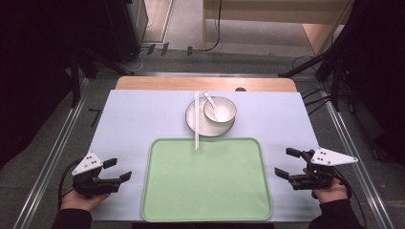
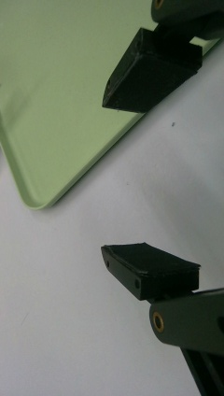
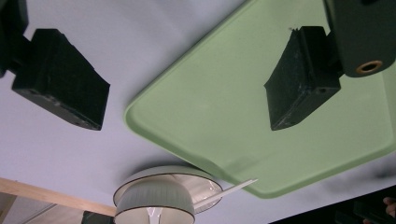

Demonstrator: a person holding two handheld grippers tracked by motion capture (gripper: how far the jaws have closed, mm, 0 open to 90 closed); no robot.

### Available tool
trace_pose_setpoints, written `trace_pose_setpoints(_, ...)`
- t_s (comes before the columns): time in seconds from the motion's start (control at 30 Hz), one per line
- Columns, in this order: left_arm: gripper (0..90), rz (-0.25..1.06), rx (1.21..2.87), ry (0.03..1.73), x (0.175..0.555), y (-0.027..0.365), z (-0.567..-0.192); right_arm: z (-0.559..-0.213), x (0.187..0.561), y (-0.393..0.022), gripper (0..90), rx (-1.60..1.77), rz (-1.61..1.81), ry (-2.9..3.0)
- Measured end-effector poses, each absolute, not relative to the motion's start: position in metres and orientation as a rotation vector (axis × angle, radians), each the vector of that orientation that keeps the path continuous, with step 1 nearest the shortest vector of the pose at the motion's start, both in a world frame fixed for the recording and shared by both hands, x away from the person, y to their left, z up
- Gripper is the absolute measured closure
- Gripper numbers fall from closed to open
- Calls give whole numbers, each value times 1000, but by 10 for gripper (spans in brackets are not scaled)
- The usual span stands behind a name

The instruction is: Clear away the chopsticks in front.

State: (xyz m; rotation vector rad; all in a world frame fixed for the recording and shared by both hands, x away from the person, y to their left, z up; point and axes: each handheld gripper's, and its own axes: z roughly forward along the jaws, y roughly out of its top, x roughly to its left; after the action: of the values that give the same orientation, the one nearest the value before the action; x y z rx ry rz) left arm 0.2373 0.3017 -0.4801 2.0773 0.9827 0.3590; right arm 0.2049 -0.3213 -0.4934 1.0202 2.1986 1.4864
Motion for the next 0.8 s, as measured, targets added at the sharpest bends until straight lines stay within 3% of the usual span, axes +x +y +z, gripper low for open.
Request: trace_pose_setpoints(0.8, 250, 352, 2078, 985, 237, 302, -480, -494, 205, -320, 139, 1015, 1477, 2222)
